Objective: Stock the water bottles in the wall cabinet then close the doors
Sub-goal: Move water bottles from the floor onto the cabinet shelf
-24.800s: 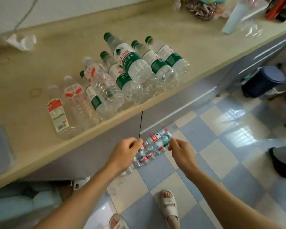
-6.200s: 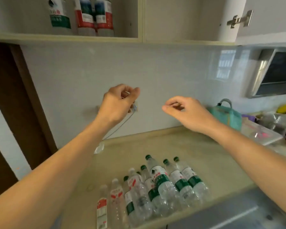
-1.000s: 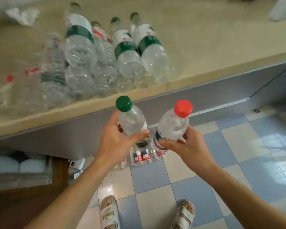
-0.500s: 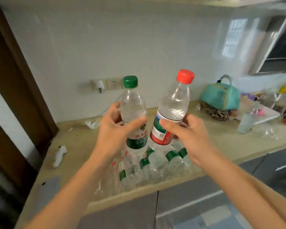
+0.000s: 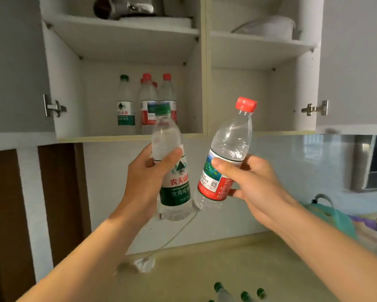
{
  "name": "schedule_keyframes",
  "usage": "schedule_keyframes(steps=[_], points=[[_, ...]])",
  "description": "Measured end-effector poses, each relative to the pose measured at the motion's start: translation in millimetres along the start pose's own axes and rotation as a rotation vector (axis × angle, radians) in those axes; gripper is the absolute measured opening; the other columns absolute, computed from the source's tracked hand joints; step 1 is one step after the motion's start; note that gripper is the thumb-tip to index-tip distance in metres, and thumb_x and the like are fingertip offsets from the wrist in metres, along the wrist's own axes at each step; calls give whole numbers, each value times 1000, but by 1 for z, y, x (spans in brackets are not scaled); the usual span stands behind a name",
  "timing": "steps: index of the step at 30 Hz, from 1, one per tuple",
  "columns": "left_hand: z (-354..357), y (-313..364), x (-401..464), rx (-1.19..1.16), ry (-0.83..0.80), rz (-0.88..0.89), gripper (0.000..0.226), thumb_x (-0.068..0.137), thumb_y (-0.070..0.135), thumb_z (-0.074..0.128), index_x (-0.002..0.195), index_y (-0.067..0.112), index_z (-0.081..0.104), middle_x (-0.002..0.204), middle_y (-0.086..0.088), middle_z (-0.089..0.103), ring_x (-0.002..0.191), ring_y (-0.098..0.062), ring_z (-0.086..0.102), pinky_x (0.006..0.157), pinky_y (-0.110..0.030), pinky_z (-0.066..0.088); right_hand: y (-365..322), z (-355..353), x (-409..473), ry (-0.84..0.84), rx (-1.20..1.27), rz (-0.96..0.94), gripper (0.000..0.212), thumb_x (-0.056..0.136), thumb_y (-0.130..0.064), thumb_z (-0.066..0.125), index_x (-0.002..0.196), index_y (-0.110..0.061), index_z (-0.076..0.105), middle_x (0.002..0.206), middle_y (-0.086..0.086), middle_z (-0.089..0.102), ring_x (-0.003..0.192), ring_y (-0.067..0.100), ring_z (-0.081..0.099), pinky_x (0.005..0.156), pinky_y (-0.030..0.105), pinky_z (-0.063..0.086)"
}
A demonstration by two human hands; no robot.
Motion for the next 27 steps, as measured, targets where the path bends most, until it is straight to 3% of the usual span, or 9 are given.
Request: schedule_keyframes(steps=[5,11,19,21,27], points=[[-17,42,41,-5,115,34,45,59,50,82,102,36,75,104,6,78,96,-17,75,91,-48,55,-32,18,57,-67,43,-143,31,80,-22,84,108,-22,69,93,-9,79,86,9,76,65,28,62],[-40,75,86,-1,216,78,46,66,44,81,105,25,70,91,3,79,80,-15,77,71,-39,59,-53,29,117,-66,58,-218,34,80,-34,84,110,-24,69,93,-10,79,83,9,76,68,35,60],[-91,89,161,23,421,161,32,73,43,86,96,34,65,92,-2,76,83,-25,76,77,-52,62,-73,49,187,-58,-32,-312,33,82,-29,83,112,-26,70,96,-6,79,83,12,77,76,37,62],[-101,86,185,40,418,163,31,73,46,85,92,37,62,93,-2,75,82,-26,76,76,-52,62,-73,60,205,-56,-64,-321,28,83,-32,82,108,-31,70,95,-8,79,83,12,77,76,38,62],[-108,62,252,33,337,134,46,74,48,84,113,31,65,96,-1,76,77,-22,76,64,-40,61,-63,98,266,13,-198,-313,17,82,-33,82,95,-31,71,87,-7,78,84,18,76,84,48,61]])
Point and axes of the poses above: each hand's wrist, its own x-axis towards the middle knuckle, its own z-axis out of the palm, y = z × x, the point moved 7 cm from there along x, towards the middle knuckle
